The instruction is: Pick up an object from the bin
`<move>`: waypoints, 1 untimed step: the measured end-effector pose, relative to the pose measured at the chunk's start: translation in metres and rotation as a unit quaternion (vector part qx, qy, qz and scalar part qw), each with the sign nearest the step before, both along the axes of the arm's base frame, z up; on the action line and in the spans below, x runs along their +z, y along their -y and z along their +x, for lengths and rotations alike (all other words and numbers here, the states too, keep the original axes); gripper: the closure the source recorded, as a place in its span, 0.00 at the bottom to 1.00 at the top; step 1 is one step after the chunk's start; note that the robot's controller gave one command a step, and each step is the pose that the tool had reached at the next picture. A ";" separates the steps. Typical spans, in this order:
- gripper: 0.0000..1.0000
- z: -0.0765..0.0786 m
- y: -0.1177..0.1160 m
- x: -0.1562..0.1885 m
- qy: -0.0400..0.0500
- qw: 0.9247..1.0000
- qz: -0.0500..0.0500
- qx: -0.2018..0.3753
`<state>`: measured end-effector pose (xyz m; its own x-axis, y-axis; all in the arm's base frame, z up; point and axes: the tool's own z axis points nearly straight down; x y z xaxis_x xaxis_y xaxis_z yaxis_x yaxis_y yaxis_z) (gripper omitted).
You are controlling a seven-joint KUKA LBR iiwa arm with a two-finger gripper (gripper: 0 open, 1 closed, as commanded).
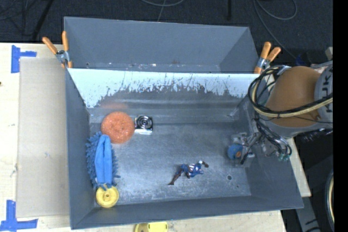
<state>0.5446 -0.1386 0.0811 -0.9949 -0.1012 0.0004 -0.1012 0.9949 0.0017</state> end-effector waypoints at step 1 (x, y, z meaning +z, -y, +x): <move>1.00 0.000 0.000 0.010 0.000 1.000 0.000 0.000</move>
Offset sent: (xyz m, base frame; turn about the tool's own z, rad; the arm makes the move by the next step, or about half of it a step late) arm 0.0001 -0.0001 0.0956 0.0000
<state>0.5446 -0.1384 0.0910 -0.9948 -0.1018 0.0008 -0.1018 0.9948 0.0016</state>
